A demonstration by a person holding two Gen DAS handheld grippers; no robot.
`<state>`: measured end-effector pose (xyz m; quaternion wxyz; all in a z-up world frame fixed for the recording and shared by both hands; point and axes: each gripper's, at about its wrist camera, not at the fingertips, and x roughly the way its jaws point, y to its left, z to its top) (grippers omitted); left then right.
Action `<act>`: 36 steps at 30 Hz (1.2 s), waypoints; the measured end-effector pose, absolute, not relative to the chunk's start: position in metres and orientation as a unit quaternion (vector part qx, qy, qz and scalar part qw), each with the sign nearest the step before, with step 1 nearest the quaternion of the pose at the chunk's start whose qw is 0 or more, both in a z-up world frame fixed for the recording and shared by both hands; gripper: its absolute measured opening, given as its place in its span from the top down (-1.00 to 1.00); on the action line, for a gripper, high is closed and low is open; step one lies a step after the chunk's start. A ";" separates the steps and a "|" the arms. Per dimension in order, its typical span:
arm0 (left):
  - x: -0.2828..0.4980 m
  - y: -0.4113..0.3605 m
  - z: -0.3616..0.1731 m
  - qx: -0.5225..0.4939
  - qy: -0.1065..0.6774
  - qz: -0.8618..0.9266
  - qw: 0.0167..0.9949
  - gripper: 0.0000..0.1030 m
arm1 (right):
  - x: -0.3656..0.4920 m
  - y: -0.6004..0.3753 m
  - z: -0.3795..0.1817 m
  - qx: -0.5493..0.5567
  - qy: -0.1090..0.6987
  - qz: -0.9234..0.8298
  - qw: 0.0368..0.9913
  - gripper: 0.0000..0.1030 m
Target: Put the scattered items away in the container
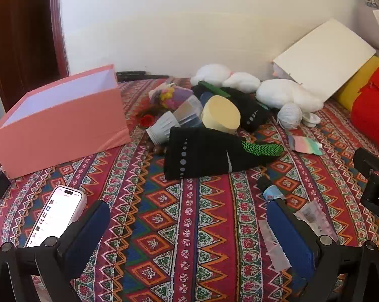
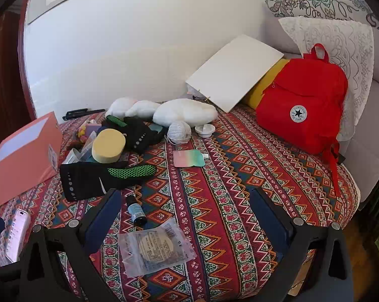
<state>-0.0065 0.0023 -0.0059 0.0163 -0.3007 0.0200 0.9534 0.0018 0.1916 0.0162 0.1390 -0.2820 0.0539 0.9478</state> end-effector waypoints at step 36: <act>0.037 -0.166 0.001 -0.283 -0.049 0.930 -0.230 -1.00 | -0.016 0.011 0.004 -0.289 -0.041 0.954 -0.065 -1.00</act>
